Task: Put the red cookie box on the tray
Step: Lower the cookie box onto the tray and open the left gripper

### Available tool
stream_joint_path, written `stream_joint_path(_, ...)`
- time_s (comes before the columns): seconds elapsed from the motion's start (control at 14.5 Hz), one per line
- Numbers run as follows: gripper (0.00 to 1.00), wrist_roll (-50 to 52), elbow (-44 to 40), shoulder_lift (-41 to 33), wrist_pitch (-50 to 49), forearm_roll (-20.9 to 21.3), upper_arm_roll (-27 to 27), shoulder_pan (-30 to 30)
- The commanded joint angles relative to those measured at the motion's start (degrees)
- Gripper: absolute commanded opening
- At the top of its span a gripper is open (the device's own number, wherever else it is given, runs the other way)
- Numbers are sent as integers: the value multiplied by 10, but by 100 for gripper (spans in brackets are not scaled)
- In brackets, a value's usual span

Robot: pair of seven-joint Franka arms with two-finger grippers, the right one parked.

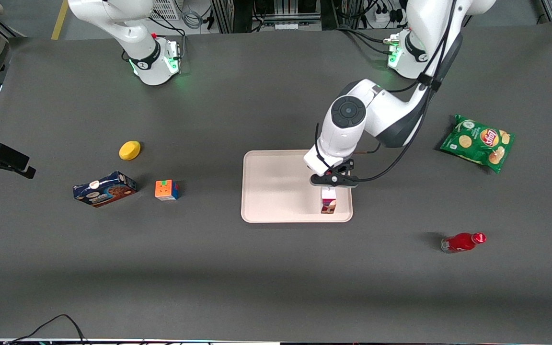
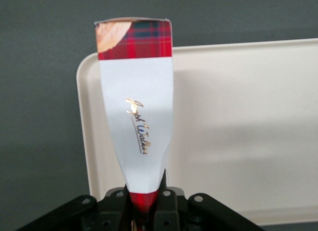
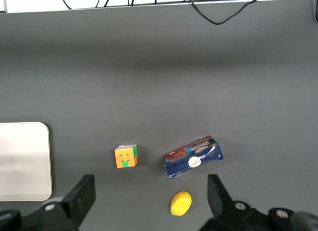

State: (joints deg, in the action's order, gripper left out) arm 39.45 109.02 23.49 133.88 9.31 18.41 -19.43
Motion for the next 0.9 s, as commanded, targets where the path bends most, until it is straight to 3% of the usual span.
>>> stream_joint_path(0.0, 5, 28, 54, 8, 81, 31, -12, 0)
stream_joint_path(0.34, 7, 29, 53, 44, 118, 32, -29, -1)
stream_joint_path(0.55, 14, 29, 52, 47, 118, 32, -35, -2)
stream_joint_path(0.69, 48, 29, 51, 51, 119, 32, -35, -2)
stream_joint_path(0.83, 96, 29, 50, 51, 120, 32, -35, -1)
